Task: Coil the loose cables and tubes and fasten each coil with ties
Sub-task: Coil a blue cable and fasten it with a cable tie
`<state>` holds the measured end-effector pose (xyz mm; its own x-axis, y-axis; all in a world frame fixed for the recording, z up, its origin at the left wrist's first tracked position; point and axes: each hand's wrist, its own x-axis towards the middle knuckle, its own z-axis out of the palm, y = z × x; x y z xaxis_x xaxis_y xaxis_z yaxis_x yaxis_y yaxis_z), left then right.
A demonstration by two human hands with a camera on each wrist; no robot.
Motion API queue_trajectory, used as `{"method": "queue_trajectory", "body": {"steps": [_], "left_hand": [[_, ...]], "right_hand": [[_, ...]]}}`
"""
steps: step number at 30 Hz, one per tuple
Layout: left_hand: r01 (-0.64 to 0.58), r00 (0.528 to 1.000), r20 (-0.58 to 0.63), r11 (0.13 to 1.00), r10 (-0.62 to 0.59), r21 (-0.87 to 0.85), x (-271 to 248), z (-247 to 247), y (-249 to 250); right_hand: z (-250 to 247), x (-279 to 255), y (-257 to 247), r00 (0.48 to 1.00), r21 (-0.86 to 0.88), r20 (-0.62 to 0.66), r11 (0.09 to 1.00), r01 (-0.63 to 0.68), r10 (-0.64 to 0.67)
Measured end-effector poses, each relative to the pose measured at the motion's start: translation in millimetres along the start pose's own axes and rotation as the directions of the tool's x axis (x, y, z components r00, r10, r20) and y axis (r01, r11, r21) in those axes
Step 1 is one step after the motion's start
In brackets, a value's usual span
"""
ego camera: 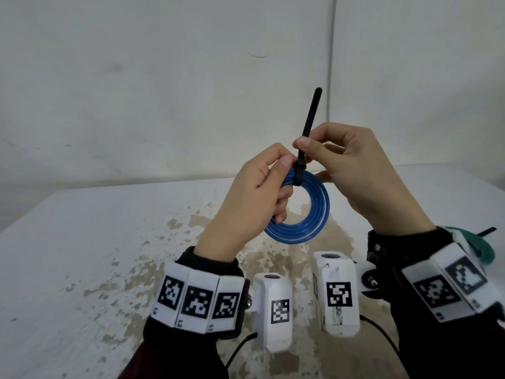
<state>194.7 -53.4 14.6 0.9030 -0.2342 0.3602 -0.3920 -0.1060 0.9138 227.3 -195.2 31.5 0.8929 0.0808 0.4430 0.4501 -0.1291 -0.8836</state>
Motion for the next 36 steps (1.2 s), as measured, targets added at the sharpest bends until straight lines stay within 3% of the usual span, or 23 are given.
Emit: {"method": "queue_trajectory", "body": {"steps": [3,5,8,11,15,19,24,27,29,31,33,36], "left_hand": [[0.011,1.000,0.003,0.999,-0.011,0.030,0,2,-1],[0.073,0.997,-0.010,0.996,-0.073,-0.042,0,0,-3],[0.168,0.984,-0.023,0.971,-0.175,-0.172,0,-6,-3],[0.176,0.983,-0.010,0.965,-0.181,-0.197,0,-10,0],[0.131,0.990,-0.041,0.985,-0.137,-0.112,0,-6,2],[0.073,0.991,-0.110,0.997,-0.074,-0.013,2,0,-3],[0.032,0.987,-0.162,0.988,-0.006,0.154,3,4,-8],[0.061,0.976,-0.204,0.996,-0.074,-0.070,4,6,-5],[0.026,0.959,-0.272,0.977,-0.084,-0.210,5,2,-3],[-0.030,0.927,-0.364,0.953,-0.086,-0.302,5,-10,-3],[-0.060,0.909,-0.401,0.917,-0.113,-0.394,7,-23,-4],[-0.031,0.923,-0.346,0.866,-0.167,-0.499,8,-29,-6]], "right_hand": [[2,0,3,0.999,-0.032,-0.032,0.999,0.001,-0.002],[6,-1,4,1.000,-0.078,-0.023,0.997,0.007,-0.009],[8,-1,1,0.997,-0.060,0.074,0.998,-0.020,0.025],[4,-1,-1,0.989,-0.012,0.139,0.999,-0.049,0.051],[3,-1,0,0.991,0.017,0.133,0.999,-0.034,0.032],[8,1,6,0.999,-0.065,0.030,0.997,0.035,-0.033],[11,2,12,1.000,-0.121,0.013,0.992,0.016,-0.014],[9,4,10,0.999,-0.173,0.035,0.984,0.039,-0.034],[2,3,5,0.983,-0.105,0.167,0.992,-0.063,0.080],[-9,-1,-1,0.911,-0.020,0.363,0.979,-0.205,0.198],[-17,-5,-3,0.843,-0.008,0.501,0.975,-0.223,0.196],[-15,-5,-1,0.846,0.035,0.505,0.976,-0.217,0.170]]}}
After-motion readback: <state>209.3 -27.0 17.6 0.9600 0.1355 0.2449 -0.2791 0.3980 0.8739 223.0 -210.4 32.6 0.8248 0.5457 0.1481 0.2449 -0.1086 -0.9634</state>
